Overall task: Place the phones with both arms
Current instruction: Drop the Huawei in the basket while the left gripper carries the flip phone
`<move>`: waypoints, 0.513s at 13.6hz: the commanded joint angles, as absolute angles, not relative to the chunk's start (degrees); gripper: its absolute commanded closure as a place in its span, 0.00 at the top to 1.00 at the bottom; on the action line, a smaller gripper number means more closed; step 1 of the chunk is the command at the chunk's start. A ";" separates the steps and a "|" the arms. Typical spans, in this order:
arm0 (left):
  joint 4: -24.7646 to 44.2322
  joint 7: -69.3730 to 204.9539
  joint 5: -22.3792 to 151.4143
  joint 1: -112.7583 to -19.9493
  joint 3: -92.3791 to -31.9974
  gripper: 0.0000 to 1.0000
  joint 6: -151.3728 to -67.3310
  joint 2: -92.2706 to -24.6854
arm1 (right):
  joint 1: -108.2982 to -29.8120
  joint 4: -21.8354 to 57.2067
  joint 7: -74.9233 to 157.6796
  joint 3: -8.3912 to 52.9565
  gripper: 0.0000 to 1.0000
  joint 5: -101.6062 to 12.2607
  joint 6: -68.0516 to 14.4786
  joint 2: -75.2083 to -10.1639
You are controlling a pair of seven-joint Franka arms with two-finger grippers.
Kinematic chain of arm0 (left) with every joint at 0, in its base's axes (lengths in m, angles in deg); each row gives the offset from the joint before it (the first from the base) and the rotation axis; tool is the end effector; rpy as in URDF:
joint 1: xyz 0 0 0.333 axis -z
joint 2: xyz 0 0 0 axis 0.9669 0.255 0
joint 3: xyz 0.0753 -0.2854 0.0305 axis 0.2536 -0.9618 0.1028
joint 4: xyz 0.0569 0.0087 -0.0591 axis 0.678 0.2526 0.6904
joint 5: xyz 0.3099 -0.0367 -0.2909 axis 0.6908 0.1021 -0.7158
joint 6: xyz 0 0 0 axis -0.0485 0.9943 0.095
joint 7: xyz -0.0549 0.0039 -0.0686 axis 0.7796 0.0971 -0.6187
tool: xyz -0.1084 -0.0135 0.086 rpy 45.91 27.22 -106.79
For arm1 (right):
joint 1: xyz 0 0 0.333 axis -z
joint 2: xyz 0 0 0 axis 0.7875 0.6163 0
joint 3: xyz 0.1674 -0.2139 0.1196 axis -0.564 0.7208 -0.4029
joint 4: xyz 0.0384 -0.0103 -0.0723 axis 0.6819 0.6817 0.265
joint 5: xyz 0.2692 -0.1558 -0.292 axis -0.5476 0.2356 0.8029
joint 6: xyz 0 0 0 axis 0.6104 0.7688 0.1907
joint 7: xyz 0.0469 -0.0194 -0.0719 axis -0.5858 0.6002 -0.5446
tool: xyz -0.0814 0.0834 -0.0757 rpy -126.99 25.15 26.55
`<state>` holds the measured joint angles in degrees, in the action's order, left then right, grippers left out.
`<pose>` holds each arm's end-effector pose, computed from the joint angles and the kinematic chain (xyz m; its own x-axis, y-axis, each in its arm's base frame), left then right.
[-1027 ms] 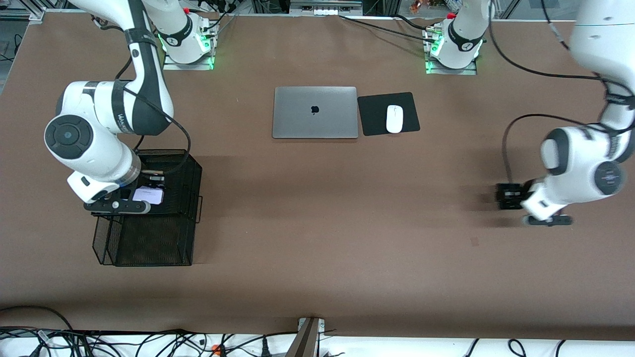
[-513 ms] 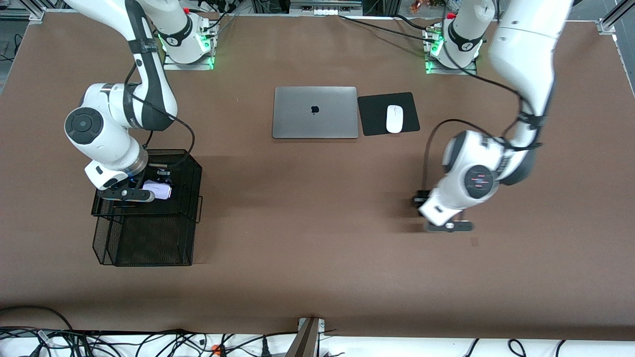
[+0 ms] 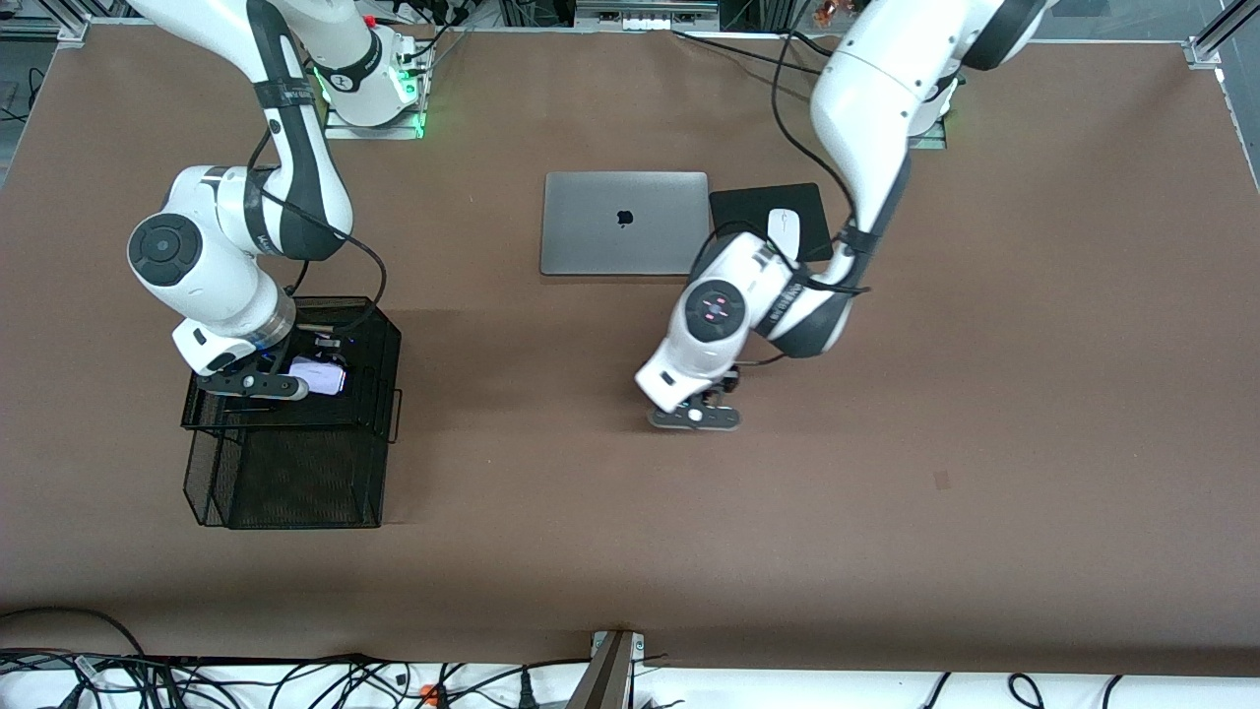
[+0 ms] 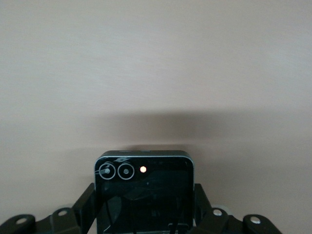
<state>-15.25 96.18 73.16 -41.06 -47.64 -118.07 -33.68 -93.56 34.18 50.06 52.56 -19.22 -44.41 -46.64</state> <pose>0.6062 -0.4606 0.1492 0.9994 -0.0261 -0.0212 -0.0249 -0.9983 0.0518 0.6186 0.0719 0.2446 0.9969 -0.0631 0.0468 -0.0651 -0.9970 0.0426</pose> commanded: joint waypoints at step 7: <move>-22.57 104.14 71.75 -33.30 -45.71 0.00 -124.55 -25.48 | -93.79 30.57 48.43 53.31 1.00 -20.40 -40.74 -49.28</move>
<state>-19.61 103.83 73.16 -33.95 -46.72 -125.10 -26.99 -93.57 32.84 49.99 52.72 -19.25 -44.19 -48.00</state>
